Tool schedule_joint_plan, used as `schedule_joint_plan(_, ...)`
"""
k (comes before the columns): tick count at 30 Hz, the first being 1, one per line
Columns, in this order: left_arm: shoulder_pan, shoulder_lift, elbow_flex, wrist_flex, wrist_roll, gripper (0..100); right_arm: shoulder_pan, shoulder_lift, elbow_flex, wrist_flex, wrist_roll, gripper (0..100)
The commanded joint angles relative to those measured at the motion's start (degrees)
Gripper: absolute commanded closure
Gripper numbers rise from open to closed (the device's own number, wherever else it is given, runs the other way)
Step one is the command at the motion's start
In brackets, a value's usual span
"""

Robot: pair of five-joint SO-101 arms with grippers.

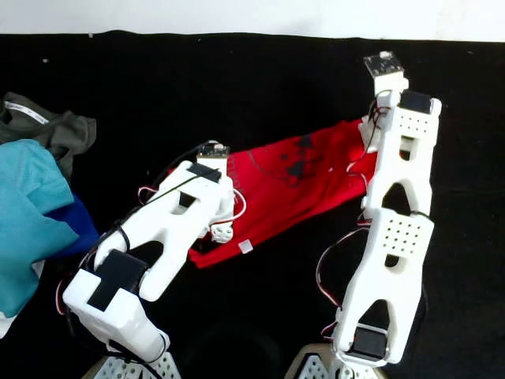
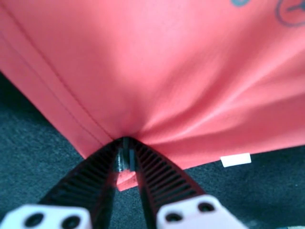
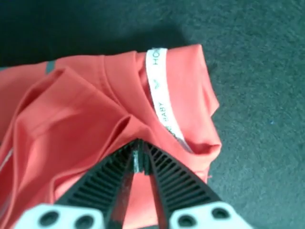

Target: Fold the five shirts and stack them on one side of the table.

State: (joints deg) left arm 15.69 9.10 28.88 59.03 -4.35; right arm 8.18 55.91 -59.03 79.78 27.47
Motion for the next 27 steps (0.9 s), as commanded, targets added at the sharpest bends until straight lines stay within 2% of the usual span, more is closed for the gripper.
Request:
schedule_joint_plan(1, -1.0, 0.1, 0.1, -1.8, 0.3, 99, -1.6, -0.3, -3.6, -0.7, 0.4, 99.2)
schedule_joint_plan(4, -1.0, 0.1, 0.1, -1.8, 0.3, 99, -2.1, -1.1, -5.8, -0.7, -0.1, 99.2)
schedule_joint_plan(10, -1.0, 0.1, 0.1, -1.8, 0.3, 99, -2.4, -3.1, -11.4, 3.8, -10.8, 99.2)
schedule_joint_plan(13, -1.0, 0.1, 0.1, -1.8, 0.3, 99, -2.4, -3.6, -14.2, 10.2, -10.2, 99.2)
schedule_joint_plan(17, -1.0, 0.1, 0.1, -1.8, 0.3, 99, -3.7, -3.7, -15.5, 21.0, -4.3, 99.2)
schedule_joint_plan(27, -1.0, 0.1, 0.1, -1.8, 0.3, 99, -6.9, -5.8, -5.8, 21.4, -3.7, 99.2)
